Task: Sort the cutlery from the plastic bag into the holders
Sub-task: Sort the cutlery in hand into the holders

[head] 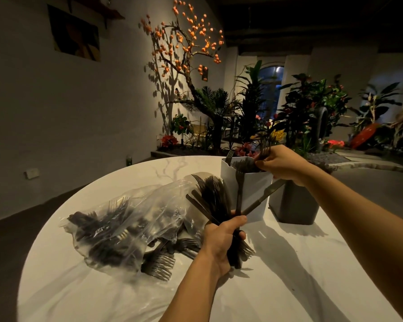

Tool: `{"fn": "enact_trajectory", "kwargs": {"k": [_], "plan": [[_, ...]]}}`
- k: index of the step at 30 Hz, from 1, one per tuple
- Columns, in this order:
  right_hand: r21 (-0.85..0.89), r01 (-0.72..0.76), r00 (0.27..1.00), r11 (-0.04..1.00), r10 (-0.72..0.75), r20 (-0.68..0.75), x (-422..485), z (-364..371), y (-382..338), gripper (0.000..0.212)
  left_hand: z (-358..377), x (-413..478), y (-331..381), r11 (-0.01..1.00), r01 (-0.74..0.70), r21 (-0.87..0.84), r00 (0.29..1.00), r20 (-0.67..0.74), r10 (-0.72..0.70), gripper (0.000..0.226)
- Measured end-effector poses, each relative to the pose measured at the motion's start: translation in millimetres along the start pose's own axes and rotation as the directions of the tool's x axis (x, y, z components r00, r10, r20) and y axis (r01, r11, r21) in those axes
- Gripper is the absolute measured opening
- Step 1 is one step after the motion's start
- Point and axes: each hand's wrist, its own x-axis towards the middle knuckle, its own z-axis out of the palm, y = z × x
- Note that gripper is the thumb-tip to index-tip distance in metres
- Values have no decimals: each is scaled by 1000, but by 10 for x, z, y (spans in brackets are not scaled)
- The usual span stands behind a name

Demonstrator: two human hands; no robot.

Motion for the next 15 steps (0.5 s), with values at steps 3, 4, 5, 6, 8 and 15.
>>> {"fn": "enact_trajectory", "kwargs": {"k": [3,4,5,6,8,15], "plan": [[-20,10,999,1000,-9,47,2,0,-23,22,-4,-7,-9,1000,4,-9,1000,6,-4,28],[-18,17,997,1000,-16,69,-10,1,-30,26,-4,-12,-11,1000,4,-11,1000,7,-4,28],[-5,26,996,1000,-25,85,-17,5,-34,31,-5,-12,-10,1000,2,-10,1000,8,-1,27],[10,33,997,999,-33,76,-16,12,-31,34,-6,-13,-8,1000,0,-6,1000,8,0,25],[3,68,997,998,-68,-42,6,22,-10,26,-6,-8,0,1000,4,-5,1000,6,-4,24],[29,109,917,994,-89,-389,76,74,92,55,-3,7,4,999,12,-35,1000,5,-12,17]]}}
